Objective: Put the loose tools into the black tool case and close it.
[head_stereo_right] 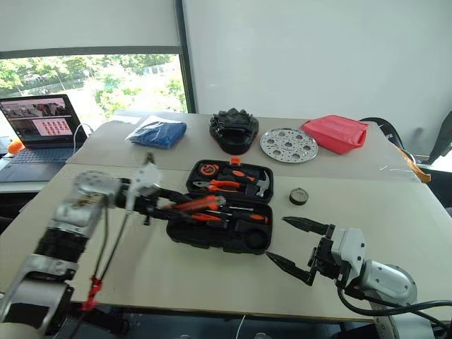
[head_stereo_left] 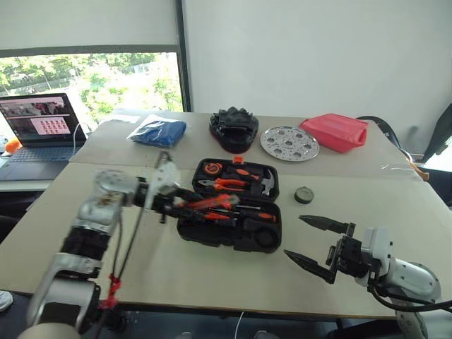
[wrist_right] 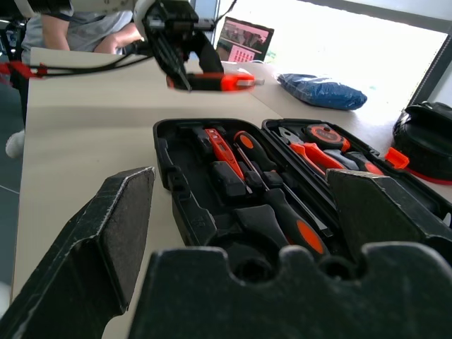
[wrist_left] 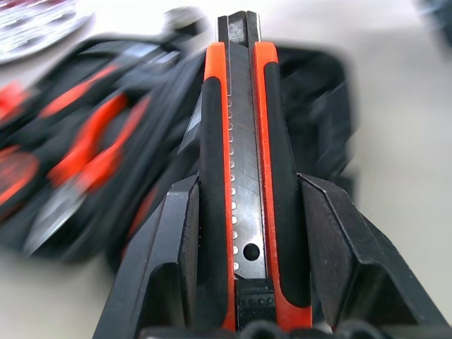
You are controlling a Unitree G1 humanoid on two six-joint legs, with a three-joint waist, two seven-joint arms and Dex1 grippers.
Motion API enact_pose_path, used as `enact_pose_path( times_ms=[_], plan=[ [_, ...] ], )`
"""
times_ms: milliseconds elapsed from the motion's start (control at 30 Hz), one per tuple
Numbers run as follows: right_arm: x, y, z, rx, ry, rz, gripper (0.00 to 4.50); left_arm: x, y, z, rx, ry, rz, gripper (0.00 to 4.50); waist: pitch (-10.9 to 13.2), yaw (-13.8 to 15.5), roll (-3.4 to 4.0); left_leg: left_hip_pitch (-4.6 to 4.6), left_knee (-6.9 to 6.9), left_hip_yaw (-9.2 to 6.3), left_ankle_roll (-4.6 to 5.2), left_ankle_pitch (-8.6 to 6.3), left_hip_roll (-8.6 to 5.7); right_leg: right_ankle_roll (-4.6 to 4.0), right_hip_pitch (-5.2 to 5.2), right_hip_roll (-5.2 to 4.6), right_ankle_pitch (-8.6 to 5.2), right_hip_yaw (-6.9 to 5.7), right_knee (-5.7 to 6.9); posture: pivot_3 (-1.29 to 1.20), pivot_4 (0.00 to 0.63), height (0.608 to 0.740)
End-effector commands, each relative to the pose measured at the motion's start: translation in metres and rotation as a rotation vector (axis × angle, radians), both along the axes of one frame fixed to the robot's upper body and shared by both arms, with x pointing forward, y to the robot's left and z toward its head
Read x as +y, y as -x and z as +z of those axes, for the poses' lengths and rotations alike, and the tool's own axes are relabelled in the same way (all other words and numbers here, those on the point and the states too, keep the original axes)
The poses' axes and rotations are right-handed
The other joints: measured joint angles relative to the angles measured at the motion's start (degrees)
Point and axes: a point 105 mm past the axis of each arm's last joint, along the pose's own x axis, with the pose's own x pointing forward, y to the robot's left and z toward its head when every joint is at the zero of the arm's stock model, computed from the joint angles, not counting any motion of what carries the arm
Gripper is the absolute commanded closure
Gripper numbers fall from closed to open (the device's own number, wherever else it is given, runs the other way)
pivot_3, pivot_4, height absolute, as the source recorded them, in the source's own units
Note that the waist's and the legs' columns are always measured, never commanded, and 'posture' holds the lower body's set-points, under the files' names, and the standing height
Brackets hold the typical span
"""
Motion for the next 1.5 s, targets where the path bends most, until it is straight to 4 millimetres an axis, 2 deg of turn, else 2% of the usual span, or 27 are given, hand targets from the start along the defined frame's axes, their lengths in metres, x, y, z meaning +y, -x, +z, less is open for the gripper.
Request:
enact_pose_path(
  times_ms=[33,267,533,833,900,933,1033,1100,1333,1433,1500],
  plan=[
    [0.002,0.004,0.01,-0.036,-0.001,0.015,0.0,-0.003,-0.01,-0.011,-0.07,-0.121,0.011,2.86,0.0,-0.6,0.01,0.03,-0.01,-0.01,0.01,0.0,0.0,-0.02,0.0,0.04,0.01,0.02,0.01,0.0,0.15,0.74],
    [0.0,0.007,0.009,-0.035,-0.003,0.002,0.0,0.001,-0.02,-0.032,-0.082,-0.242,0.039,2.86,0.0,-0.2,0.0,0.07,0.03,-0.03,0.04,0.03,-0.02,-0.02,-0.01,0.04,0.0,0.04,0.2,0.0,0.15,0.74],
    [0.001,0.008,0.009,-0.036,-0.005,-0.009,0.0,0.008,-0.02,-0.039,-0.064,-0.318,0.018,2.86,0.0,-0.1,0.01,0.13,0.05,-0.02,0.04,0.03,-0.02,-0.02,0.02,0.04,0.0,0.06,0.27,0.0,0.15,0.74],
    [0.001,0.003,0.009,-0.046,-0.003,-0.013,0.0,0.004,-0.024,-0.043,-0.025,-0.35,0.032,2.86,0.0,-0.1,0.02,0.15,0.06,-0.02,0.07,0.06,-0.03,-0.02,0.03,0.04,0.0,0.06,0.3,0.0,0.15,0.74],
    [0.001,0.002,0.009,-0.048,-0.003,-0.013,0.0,-0.003,-0.028,-0.038,-0.033,-0.301,0.047,1.85,0.0,0.1,0.04,0.17,0.07,-0.02,0.07,0.07,-0.03,-0.02,0.06,0.04,0.0,0.06,0.3,0.0,0.15,0.74],
    [0.002,0.002,0.009,-0.048,-0.002,-0.012,0.0,-0.005,-0.028,-0.035,-0.033,-0.28,0.042,1.6,0.0,0.1,0.04,0.18,0.09,-0.02,0.07,0.07,-0.03,-0.02,0.08,0.04,0.0,0.05,0.32,0.0,0.15,0.74],
    [0.002,0.001,0.009,-0.047,0.0,-0.009,0.0,-0.011,-0.031,-0.025,-0.062,-0.205,0.044,0.46,0.0,0.2,0.04,0.13,0.11,-0.02,0.07,0.07,-0.03,-0.01,0.06,0.04,-0.01,0.05,0.29,0.0,0.15,0.74],
    [0.002,0.0,0.008,-0.045,0.0,-0.009,0.0,-0.012,-0.03,-0.015,-0.051,-0.155,0.04,0.09,0.0,0.2,0.04,0.09,0.11,-0.02,0.08,0.07,-0.03,-0.01,0.02,0.03,-0.01,0.04,0.27,0.0,0.15,0.74],
    [0.003,-0.001,0.008,-0.043,0.001,-0.006,0.0,-0.004,-0.025,0.031,-0.057,0.036,0.013,0.09,0.0,0.1,0.04,0.01,0.11,-0.03,0.08,0.07,-0.03,-0.01,-0.07,0.04,0.0,0.04,0.3,0.0,0.15,0.74],
    [0.004,-0.001,0.008,-0.044,-0.002,-0.005,0.0,0.013,-0.028,0.032,-0.088,0.028,0.06,0.82,0.0,0.0,0.05,0.04,0.12,-0.03,0.08,0.07,-0.03,-0.01,-0.05,0.04,-0.01,0.04,0.31,0.0,0.15,0.74],
    [0.005,0.0,0.007,-0.043,-0.006,-0.006,0.0,0.024,-0.027,0.029,-0.099,0.027,0.075,1.62,0.0,0.1,0.05,0.06,0.12,-0.03,0.08,0.07,-0.02,-0.01,-0.05,0.04,-0.01,0.04,0.31,0.0,0.15,0.74]
  ],
)
